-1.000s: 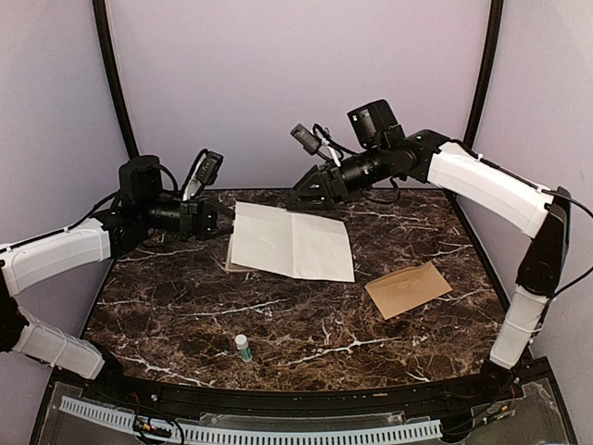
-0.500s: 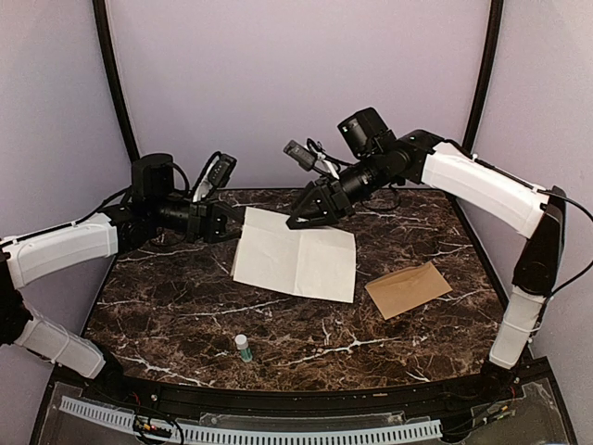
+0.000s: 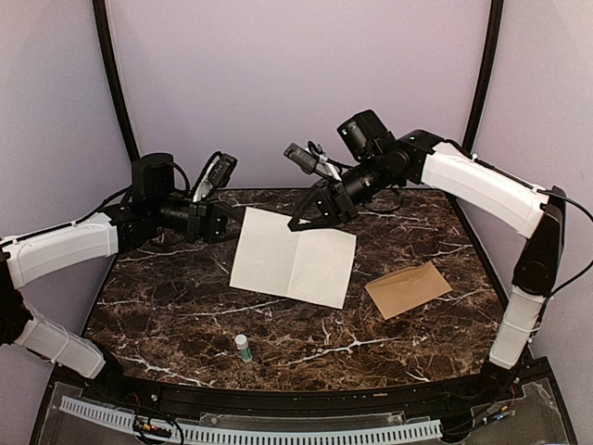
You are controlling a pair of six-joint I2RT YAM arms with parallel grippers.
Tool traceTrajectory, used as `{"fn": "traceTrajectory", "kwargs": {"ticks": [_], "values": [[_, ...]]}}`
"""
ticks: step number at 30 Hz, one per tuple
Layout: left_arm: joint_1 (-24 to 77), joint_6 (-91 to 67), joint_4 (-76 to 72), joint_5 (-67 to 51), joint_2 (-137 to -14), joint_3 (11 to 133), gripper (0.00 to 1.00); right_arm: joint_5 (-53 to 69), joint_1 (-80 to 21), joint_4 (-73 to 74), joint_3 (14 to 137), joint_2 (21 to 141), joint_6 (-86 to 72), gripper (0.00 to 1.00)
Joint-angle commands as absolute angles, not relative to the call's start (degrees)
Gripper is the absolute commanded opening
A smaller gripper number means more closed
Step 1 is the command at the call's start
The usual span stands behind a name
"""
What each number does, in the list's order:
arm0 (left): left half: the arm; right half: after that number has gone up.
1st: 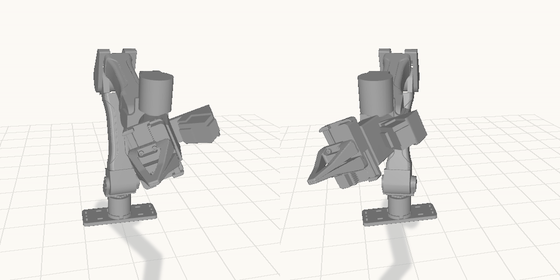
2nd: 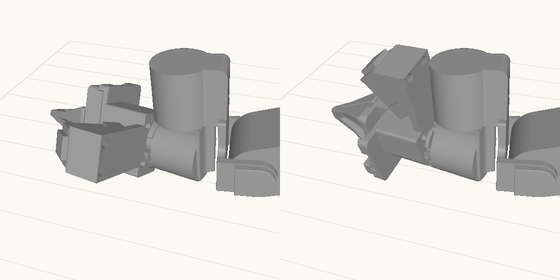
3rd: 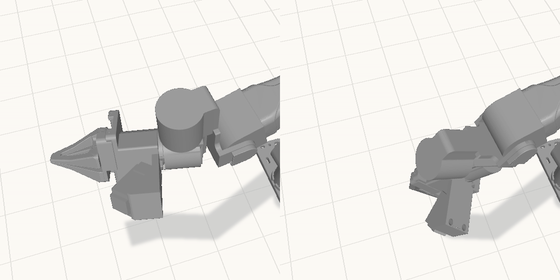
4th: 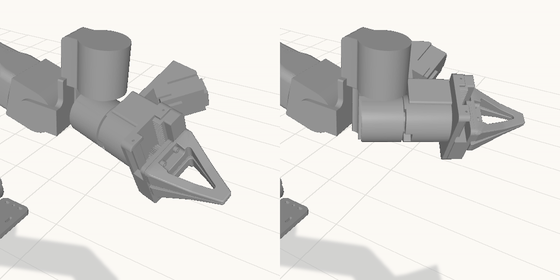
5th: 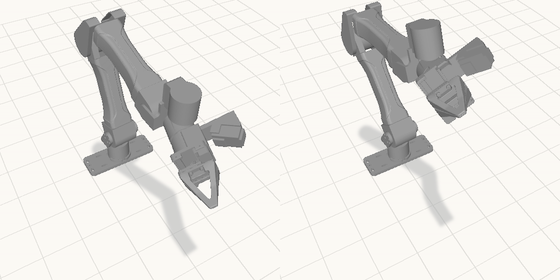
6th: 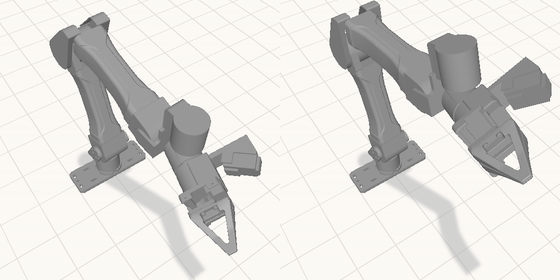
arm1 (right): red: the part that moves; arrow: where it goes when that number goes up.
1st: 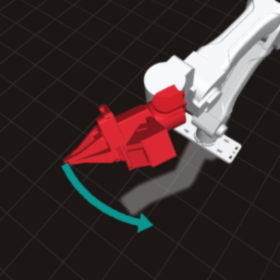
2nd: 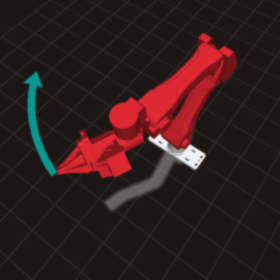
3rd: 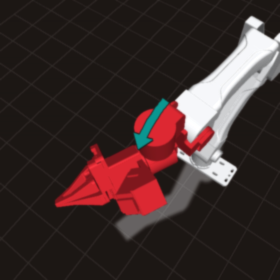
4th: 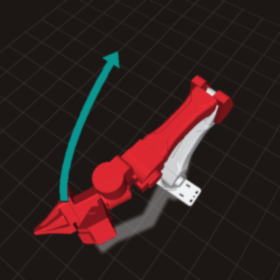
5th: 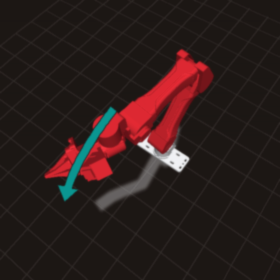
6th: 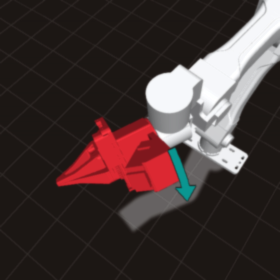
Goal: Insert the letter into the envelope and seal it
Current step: Fold the letter.
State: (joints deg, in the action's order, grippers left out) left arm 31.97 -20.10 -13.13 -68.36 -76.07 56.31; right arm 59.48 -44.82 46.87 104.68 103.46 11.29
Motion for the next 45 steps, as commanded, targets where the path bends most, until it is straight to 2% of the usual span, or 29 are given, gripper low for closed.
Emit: {"fn": "traceTrajectory", "kwargs": {"ticks": [1,4,10,11,12,14,18,22,28,35,40,45], "values": [[32.52,-19.81,-13.47,-69.91,-75.89,58.06,0.0,61.68,-45.35,45.78,104.58,102.36,11.4,0.07],[32.52,-19.78,-13.45,-69.49,-75.95,58.09,0.0,62.2,-45.35,44.63,103.77,102.14,10.88,0.0],[32.52,-19.2,-13.35,-66.47,-75.49,57.92,0.02,61.65,-45.33,40.58,101.36,100.49,8.59,0.0],[32.52,-19.09,-13.23,-66.06,-75.25,57.88,0.12,61.17,-45.3,39.81,100.93,100.08,8.04,0.0],[32.48,-18.62,-13.03,-65.1,-75.16,57.98,0.18,60.75,-45.29,38.99,100.52,99.74,7.52,0.0],[32.51,-16.96,-11.41,-63.18,-74.48,58.25,0.48,59.96,-45.26,38.03,99.93,99.03,7.09,0.0],[32.43,-13.14,-6.17,-58.05,-72.97,58.93,0.75,58.59,-45.05,36.46,98.58,97.54,6.34,0.0],[32.07,-9.26,0.46,-53.57,-71.43,59.77,0.91,58.11,-44.41,35.01,97.07,96.41,5.62,0.0],[28.61,-6.23,6.25,-51.07,-67.16,58.95,0.95,57.83,-43.25,33.15,94.97,95.04,5.04,0.0],[26.58,-10.06,0.69,-55.6,-63.6,58.99,0.97,58.17,-42.54,31.48,93.02,93.8,4.32,0.0],[26.71,-18.02,-9.94,-59.68,-66.34,58.74,0.97,57.88,-42.49,30.57,92.56,93.72,3.72,0.0],[29.18,-17.97,-7.33,-57.9,-69.87,60.5,0.96,57.93,-42.54,29.64,92.53,94.09,3.0,0.0]]}}
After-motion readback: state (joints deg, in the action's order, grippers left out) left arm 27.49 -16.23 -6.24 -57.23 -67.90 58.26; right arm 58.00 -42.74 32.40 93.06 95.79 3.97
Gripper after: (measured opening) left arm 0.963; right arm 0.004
